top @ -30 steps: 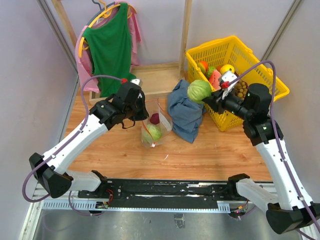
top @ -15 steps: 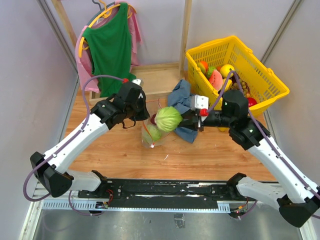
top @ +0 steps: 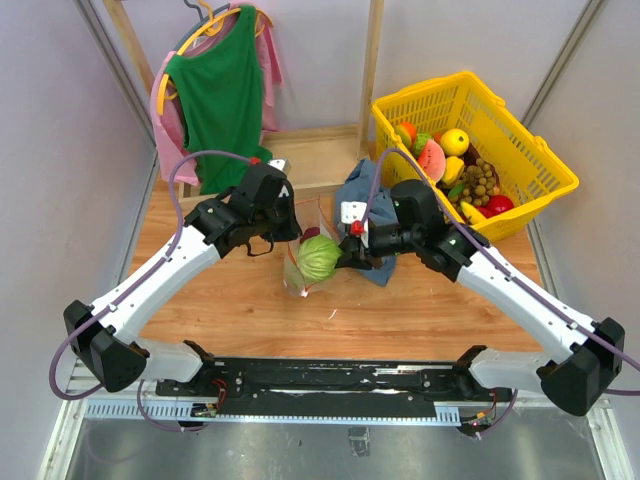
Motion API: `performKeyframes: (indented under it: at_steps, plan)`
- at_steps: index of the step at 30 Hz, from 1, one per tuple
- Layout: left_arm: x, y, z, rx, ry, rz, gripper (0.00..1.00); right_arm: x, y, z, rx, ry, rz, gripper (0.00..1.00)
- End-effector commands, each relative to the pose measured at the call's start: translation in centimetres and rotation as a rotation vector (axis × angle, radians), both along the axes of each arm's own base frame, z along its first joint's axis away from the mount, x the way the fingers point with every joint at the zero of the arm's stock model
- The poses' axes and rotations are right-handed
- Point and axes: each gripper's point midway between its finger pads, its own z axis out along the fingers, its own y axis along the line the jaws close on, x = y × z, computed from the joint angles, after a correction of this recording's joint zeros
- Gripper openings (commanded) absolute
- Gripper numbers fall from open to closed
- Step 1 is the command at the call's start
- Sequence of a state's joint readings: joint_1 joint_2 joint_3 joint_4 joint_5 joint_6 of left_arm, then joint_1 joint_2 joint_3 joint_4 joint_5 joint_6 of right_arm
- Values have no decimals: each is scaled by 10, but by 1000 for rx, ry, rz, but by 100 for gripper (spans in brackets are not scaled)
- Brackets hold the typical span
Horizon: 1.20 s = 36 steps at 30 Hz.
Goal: Place the food in the zip-top bag and seal the zipper
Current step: Place the fake vegetable in the zipper food storage bag.
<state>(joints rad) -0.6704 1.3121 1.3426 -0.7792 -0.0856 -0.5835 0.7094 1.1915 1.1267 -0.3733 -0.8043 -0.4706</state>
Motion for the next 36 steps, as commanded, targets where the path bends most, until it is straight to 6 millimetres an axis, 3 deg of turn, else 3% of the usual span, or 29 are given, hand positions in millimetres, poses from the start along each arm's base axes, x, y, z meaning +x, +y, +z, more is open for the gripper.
performKeyframes:
  at_steps: [1,9,18,28,33,36]
  plan:
    - [4,-4,12,-33,-34,-14,0,35,2,-7,-47,-59,-156,1]
    - [1,-6,2,-26,-2,-29,0,75,6,-14,-60,-12,-362,1]
    - [-1,-10,-3,-40,14,-39,0,97,30,-17,-20,134,-557,1]
    - [-8,-18,-8,-90,40,-60,0,128,50,-18,215,302,-822,1]
    - [-11,-16,-15,-89,51,-55,0,133,72,-14,294,331,-768,2]
    - [-10,-12,-18,-74,50,-37,0,123,93,-26,234,376,-661,16]
